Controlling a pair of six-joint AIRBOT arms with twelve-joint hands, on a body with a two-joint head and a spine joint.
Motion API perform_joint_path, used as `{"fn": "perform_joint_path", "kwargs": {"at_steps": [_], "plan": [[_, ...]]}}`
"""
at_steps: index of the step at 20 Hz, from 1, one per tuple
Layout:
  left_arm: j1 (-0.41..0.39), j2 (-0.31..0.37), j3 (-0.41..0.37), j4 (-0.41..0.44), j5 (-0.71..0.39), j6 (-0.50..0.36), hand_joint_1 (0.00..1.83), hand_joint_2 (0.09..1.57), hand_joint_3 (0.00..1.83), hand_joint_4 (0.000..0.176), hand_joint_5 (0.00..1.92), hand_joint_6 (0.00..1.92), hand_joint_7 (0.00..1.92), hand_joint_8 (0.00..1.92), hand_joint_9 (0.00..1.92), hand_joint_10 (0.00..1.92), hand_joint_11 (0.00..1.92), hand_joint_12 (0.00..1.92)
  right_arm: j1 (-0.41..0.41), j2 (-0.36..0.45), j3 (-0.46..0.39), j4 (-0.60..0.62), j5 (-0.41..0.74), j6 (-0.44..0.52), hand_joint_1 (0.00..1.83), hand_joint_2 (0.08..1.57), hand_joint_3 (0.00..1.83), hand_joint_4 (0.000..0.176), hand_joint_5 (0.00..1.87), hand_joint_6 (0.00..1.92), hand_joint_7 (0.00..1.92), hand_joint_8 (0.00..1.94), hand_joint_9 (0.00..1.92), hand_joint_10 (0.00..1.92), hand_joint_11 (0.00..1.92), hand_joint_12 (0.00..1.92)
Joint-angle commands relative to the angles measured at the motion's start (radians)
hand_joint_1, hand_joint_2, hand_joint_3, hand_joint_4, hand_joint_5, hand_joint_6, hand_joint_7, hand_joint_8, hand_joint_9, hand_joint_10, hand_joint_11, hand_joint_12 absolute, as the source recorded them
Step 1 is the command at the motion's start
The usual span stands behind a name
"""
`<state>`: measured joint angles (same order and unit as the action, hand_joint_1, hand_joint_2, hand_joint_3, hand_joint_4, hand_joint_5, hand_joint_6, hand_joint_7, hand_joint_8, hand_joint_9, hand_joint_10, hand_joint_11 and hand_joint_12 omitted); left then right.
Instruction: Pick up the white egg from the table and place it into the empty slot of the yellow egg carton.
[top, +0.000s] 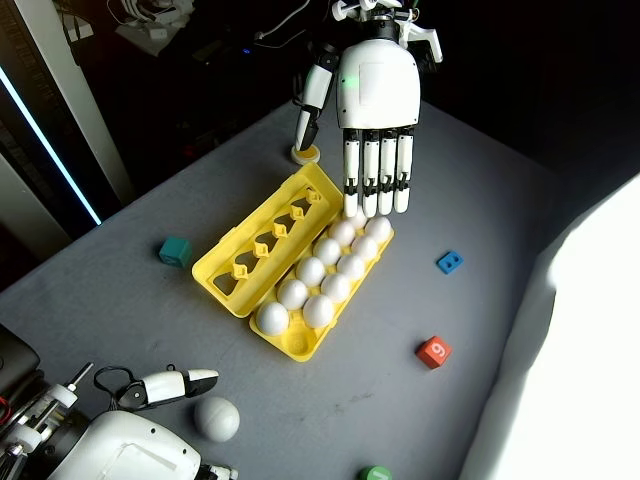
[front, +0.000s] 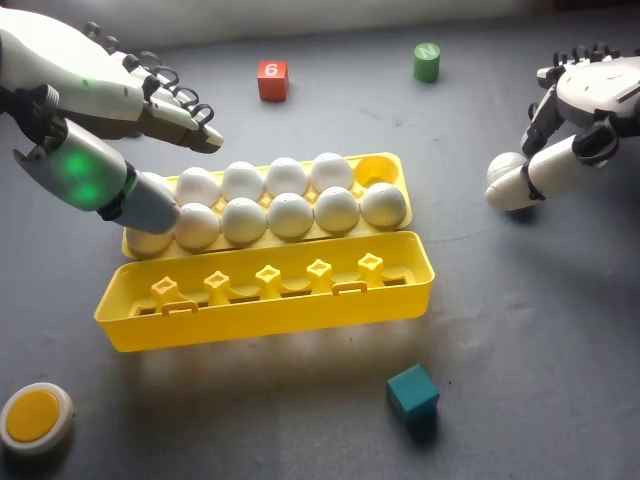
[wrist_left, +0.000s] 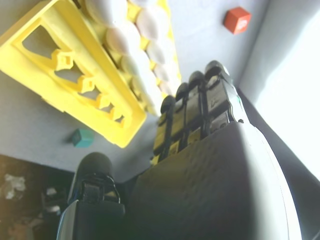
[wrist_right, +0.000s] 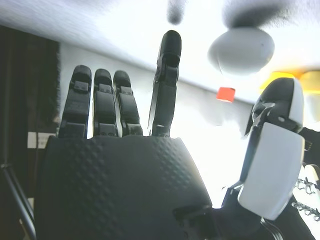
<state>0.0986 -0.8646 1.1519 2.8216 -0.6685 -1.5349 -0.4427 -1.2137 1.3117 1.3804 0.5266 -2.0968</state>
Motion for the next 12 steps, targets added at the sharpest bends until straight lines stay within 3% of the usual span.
{"fn": "perform_joint_path", "kwargs": {"at_steps": [1, 2, 3, 4, 6, 7, 8, 10, 11, 12], "plan": [[-0.008, -0.002, -0.001, -0.006, 0.08, -0.001, 0.0, 1.3, 0.0, 0.0, 0.08, 0.01, 0.07, 0.01, 0.04, 0.01, 0.0, 0.0, 0.013, 0.005, 0.004, -0.038, 0.053, 0.006, 0.47, 0.72, 0.01, 0.122, 0.83, 0.02, 0.04, 0.0, 0.0, 0.0, 0.0, 0.0], [-0.008, -0.002, -0.001, -0.006, 0.08, -0.001, 0.0, 1.29, 0.0, 0.0, 0.08, 0.01, 0.07, 0.01, 0.03, 0.01, 0.0, 0.0, 0.012, 0.002, 0.004, -0.038, 0.053, 0.006, 0.48, 0.72, 0.01, 0.119, 0.84, 0.02, 0.05, 0.01, 0.0, 0.0, 0.0, 0.0], [-0.008, -0.002, -0.001, -0.005, 0.08, -0.001, 0.0, 1.3, 0.0, 0.0, 0.08, 0.01, 0.08, 0.01, 0.04, 0.01, 0.0, 0.0, 0.012, 0.0, 0.003, -0.038, 0.053, 0.006, 0.54, 0.72, 0.01, 0.085, 0.87, 0.03, 0.02, 0.0, 0.0, 0.0, 0.0, 0.0], [-0.008, -0.002, -0.001, -0.005, 0.08, -0.001, 0.0, 1.3, 0.0, 0.0, 0.1, 0.01, 0.08, 0.01, 0.04, 0.01, 0.0, 0.0, 0.012, -0.002, 0.003, -0.038, 0.053, 0.006, 0.57, 0.74, 0.02, 0.111, 0.87, 0.03, 0.0, 0.0, 0.0, 0.0, 0.0, 0.0], [-0.008, -0.002, -0.001, -0.003, 0.08, -0.001, 0.0, 1.3, 0.0, 0.0, 0.09, 0.01, 0.08, 0.01, 0.04, 0.01, 0.0, 0.0, 0.014, -0.007, 0.003, -0.038, 0.053, 0.006, 0.6, 0.76, 0.02, 0.106, 0.87, 0.03, 0.0, 0.0, 0.0, 0.0, 0.0, 0.0], [-0.008, -0.002, -0.001, -0.003, 0.08, -0.001, 0.0, 1.3, 0.0, 0.0, 0.1, 0.01, 0.08, 0.01, 0.04, 0.01, 0.0, 0.0, 0.015, -0.009, 0.003, -0.038, 0.053, 0.006, 0.66, 0.76, 0.02, 0.088, 0.88, 0.03, 0.0, 0.0, 0.0, 0.0, 0.0, 0.0], [-0.008, -0.003, 0.0, -0.002, 0.08, -0.001, 0.0, 1.29, 0.0, 0.0, 0.05, 0.0, 0.05, 0.01, 0.02, 0.01, 0.0, 0.0, 0.016, -0.011, 0.003, -0.038, 0.053, 0.006, 0.78, 0.76, 0.02, 0.058, 0.91, 0.04, 0.0, 0.0, 0.0, 0.0, 0.0, 0.0], [-0.008, -0.004, 0.002, -0.002, 0.08, -0.001, 0.0, 1.29, 0.0, 0.0, 0.05, 0.0, 0.05, 0.01, 0.02, 0.01, 0.0, 0.0, 0.017, -0.014, 0.003, -0.038, 0.053, 0.006, 0.8, 0.76, 0.02, 0.05, 0.92, 0.04, 0.0, 0.0, 0.0, 0.0, 0.0, 0.0], [-0.008, -0.005, 0.003, -0.002, 0.08, -0.001, 0.0, 1.29, 0.0, 0.0, 0.03, 0.0, 0.03, 0.0, 0.0, 0.0, 0.0, 0.0, 0.017, -0.014, 0.003, -0.038, 0.053, 0.006, 0.83, 0.77, 0.02, 0.018, 0.95, 0.05, 0.0, 0.0, 0.0, 0.0, 0.0, 0.0], [-0.008, -0.005, 0.003, -0.002, 0.08, -0.001, 0.0, 1.29, 0.0, 0.0, 0.03, 0.0, 0.03, 0.0, 0.0, 0.0, 0.0, 0.0, 0.018, -0.014, 0.003, -0.038, 0.053, 0.006, 0.86, 0.78, 0.01, 0.019, 1.0, 0.03, 0.01, 0.0, 0.0, 0.0, 0.0, 0.0]]}}
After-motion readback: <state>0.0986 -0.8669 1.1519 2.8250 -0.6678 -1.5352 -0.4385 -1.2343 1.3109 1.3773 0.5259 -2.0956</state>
